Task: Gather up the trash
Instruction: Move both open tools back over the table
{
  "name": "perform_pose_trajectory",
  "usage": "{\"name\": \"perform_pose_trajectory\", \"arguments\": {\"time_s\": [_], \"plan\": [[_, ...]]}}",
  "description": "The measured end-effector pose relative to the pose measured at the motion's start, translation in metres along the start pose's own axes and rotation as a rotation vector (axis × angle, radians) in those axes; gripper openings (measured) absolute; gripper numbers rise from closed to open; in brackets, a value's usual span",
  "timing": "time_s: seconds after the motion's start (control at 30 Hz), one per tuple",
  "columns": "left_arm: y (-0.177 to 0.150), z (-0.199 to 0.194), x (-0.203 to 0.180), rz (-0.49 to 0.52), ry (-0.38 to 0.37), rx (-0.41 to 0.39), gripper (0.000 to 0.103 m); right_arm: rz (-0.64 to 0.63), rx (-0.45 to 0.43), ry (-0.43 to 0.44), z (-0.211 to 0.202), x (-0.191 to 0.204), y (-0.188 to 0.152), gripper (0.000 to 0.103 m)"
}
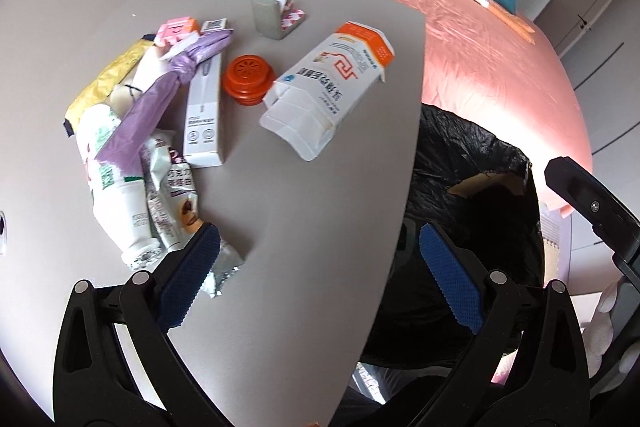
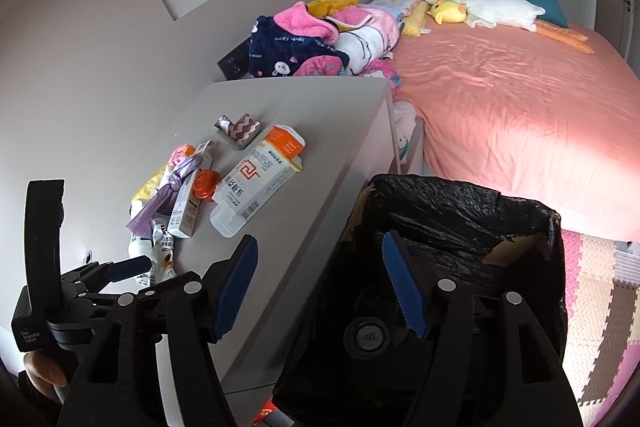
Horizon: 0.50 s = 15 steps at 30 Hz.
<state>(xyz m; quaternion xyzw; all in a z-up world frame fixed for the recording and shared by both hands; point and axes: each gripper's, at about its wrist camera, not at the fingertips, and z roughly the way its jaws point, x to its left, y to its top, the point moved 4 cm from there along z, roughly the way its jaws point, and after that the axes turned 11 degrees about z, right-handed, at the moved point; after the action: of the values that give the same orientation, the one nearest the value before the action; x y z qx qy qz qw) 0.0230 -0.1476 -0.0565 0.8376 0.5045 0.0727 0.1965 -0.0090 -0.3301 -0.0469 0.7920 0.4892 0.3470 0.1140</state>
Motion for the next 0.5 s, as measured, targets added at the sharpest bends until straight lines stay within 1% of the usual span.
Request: {"name": "perform_pose_trajectory", "arguments": {"time_s": [0.27,0.33,0.5], "plan": [[-0.016,-0.009,0.048,-0.081,0.041,-0.002,0.097,-0.034,0.031,0.016,0.021,0.034,-0.003,0.072],[-0.019,-0.01,0.058,-0.1,0.047,-0.003,0.097,-0.041,0.039,0.017,0.025,0.042,-0.004,0.075],[-0.024,-0.009,0.081,-0.141,0.059,-0.008,0.097,-0.058,0.051,0.006,0.037,0.058,-0.005,0.077]]}}
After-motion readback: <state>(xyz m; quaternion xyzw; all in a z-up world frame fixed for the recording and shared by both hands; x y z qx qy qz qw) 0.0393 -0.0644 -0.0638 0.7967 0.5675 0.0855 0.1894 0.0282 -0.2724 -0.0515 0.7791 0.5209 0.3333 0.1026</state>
